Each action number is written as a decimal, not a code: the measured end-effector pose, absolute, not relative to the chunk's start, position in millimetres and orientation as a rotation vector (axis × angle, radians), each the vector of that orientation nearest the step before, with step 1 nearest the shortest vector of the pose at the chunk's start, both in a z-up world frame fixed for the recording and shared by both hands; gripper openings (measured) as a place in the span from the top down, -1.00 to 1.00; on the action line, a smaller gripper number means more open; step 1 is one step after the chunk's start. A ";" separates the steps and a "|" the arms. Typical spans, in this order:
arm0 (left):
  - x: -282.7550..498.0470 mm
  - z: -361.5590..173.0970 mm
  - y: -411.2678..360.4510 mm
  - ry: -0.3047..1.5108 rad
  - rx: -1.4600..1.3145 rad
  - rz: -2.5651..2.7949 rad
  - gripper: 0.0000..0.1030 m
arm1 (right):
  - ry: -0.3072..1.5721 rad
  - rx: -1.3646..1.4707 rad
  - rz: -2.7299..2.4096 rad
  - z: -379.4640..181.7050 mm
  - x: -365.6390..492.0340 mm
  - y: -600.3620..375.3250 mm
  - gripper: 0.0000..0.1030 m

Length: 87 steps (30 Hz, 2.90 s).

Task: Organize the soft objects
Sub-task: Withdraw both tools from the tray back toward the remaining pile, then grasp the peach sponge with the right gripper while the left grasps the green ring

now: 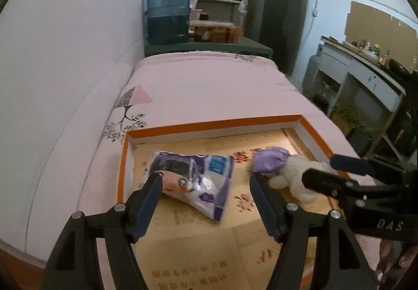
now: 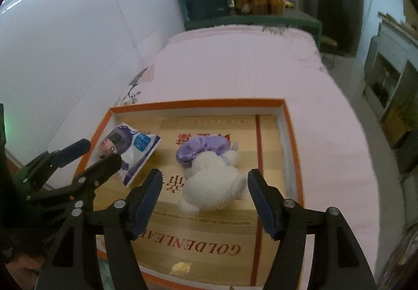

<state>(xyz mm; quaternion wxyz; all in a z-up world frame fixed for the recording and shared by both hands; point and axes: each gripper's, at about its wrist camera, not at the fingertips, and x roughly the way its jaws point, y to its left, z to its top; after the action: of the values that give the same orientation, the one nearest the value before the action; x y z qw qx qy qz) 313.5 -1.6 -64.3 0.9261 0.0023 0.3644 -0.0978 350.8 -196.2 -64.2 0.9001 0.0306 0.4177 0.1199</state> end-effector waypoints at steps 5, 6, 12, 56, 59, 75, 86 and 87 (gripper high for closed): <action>290.8 -45.9 -1.1 0.677 0.024 -0.163 -0.33 | 0.794 0.059 0.236 -45.6 325.4 -200.8 -0.35; 285.0 -41.2 -0.3 0.655 0.018 -0.157 -0.33 | 0.784 0.063 0.238 -42.9 320.4 -202.1 -0.35; 246.6 -15.8 3.2 0.522 0.003 -0.140 -0.33 | 0.692 0.057 0.239 -19.9 271.3 -205.6 -0.35; 69.9 26.7 3.6 0.398 -0.006 -0.164 -0.33 | 0.540 0.066 0.292 8.0 58.0 -205.2 -0.43; 60.9 21.1 3.7 0.410 -0.006 -0.170 -0.33 | 0.557 0.061 0.290 4.2 52.9 -204.5 -0.44; 29.4 -8.4 1.6 0.457 -0.031 -0.214 -0.33 | 0.648 0.089 0.272 -25.9 27.2 -211.7 -0.47; 13.8 -27.5 0.1 0.497 -0.055 -0.245 -0.33 | 0.690 0.094 0.258 -44.4 15.9 -216.4 -0.48; 12.2 -28.8 -0.4 0.498 -0.054 -0.247 -0.33 | 0.692 0.096 0.257 -45.5 15.2 -216.7 -0.48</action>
<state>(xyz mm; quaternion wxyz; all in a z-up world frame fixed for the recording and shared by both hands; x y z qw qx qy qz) 12.2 -0.4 -28.8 0.9612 -0.0264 0.2459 -0.1220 15.2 -216.7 -45.5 0.9315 0.0467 0.3381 0.1256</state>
